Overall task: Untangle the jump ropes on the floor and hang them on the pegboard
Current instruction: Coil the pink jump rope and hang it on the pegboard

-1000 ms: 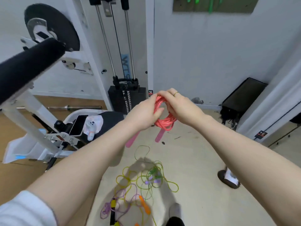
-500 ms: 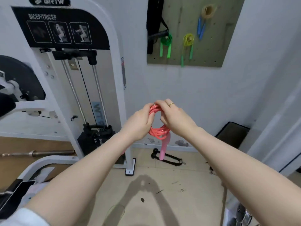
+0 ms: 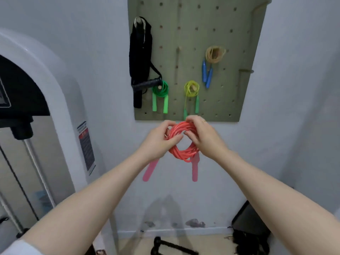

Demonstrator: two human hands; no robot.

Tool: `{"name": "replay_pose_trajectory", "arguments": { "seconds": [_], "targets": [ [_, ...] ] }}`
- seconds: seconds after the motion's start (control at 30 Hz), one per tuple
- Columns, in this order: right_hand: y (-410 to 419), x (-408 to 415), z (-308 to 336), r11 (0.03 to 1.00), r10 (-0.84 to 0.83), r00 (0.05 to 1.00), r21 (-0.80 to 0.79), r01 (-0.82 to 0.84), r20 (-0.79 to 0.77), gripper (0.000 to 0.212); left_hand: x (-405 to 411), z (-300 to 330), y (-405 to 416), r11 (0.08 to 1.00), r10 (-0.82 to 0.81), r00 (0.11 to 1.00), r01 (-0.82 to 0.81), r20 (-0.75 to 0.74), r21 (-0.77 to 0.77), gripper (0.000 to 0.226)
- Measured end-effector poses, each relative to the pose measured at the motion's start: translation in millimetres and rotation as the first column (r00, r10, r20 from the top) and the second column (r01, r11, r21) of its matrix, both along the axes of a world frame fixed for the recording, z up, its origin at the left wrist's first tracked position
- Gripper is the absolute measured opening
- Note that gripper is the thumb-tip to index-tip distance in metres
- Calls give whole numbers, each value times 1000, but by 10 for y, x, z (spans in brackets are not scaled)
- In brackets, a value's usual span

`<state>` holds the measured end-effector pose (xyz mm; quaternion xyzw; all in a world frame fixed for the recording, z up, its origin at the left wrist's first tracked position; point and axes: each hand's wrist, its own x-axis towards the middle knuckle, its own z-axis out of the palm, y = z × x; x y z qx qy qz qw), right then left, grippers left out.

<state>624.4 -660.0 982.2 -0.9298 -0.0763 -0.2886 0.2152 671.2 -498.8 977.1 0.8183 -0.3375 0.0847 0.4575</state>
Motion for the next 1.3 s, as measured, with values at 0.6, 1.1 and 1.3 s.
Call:
{"name": "replay_pose_trajectory", "arguments": {
  "seconds": [0.6,1.1,1.3],
  "targets": [
    [-2804,1598,754,938,-348,817,163,308,460,36,1971,942,-3036,967,-221,822,253,525,11,41],
    [-4276,2756,1164,982,-126,903,183,54,410,38,2974,1179,-4480,974,-98,828,194,552,-118,41],
    [-4130,3085,995,952,-299,803,104,288,515,57,3172,1008,-4486,925,329,456,-333,827,-184,42]
  ]
}}
